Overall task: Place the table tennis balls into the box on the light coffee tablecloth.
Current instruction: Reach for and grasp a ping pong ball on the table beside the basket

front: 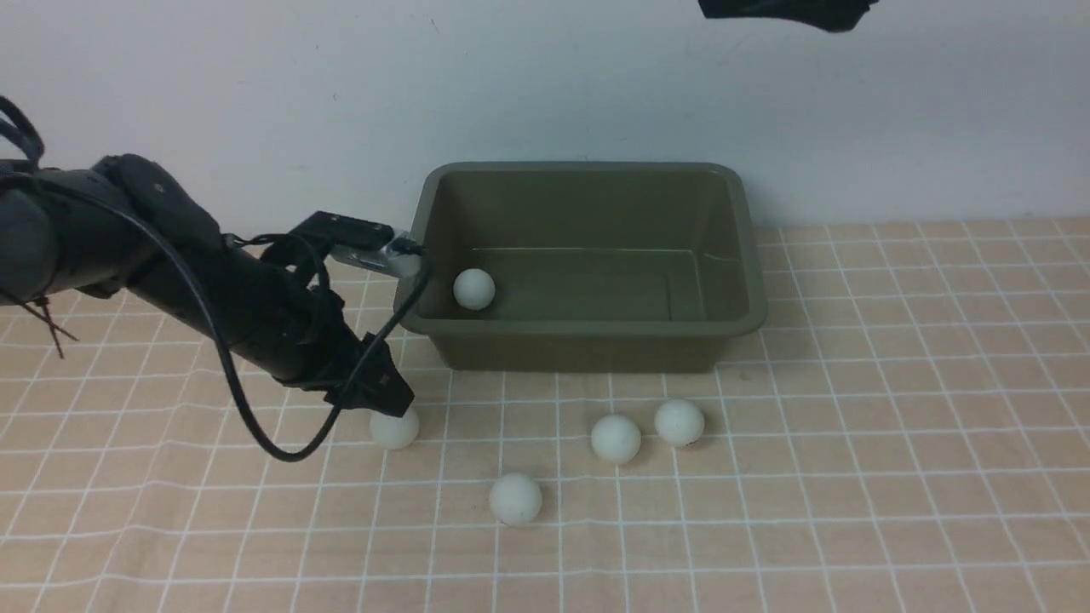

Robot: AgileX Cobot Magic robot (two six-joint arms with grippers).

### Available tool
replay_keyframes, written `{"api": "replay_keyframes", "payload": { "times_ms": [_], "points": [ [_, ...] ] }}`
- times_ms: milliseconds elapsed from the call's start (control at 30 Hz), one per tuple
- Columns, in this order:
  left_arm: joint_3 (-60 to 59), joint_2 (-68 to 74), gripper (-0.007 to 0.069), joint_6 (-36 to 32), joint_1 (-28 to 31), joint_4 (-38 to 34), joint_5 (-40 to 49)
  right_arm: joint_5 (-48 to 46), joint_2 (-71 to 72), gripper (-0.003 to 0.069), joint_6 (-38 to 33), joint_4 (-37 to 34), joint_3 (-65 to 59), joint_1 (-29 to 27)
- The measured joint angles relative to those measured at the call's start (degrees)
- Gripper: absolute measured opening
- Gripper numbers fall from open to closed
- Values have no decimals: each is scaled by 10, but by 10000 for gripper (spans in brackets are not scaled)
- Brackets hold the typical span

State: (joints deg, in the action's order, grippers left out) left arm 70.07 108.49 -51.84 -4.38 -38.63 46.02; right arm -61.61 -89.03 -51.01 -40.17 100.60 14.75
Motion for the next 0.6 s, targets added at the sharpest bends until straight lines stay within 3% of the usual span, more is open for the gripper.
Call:
{"api": "replay_keyframes", "payload": {
  "times_ms": [433,600],
  "points": [
    [4,44,374,58,-36,62,-75,-4,0,536,2,0,0,0],
    [5,53,320,86,-36,78,-76,-5,0,536,2,2,0,0]
  ]
}}
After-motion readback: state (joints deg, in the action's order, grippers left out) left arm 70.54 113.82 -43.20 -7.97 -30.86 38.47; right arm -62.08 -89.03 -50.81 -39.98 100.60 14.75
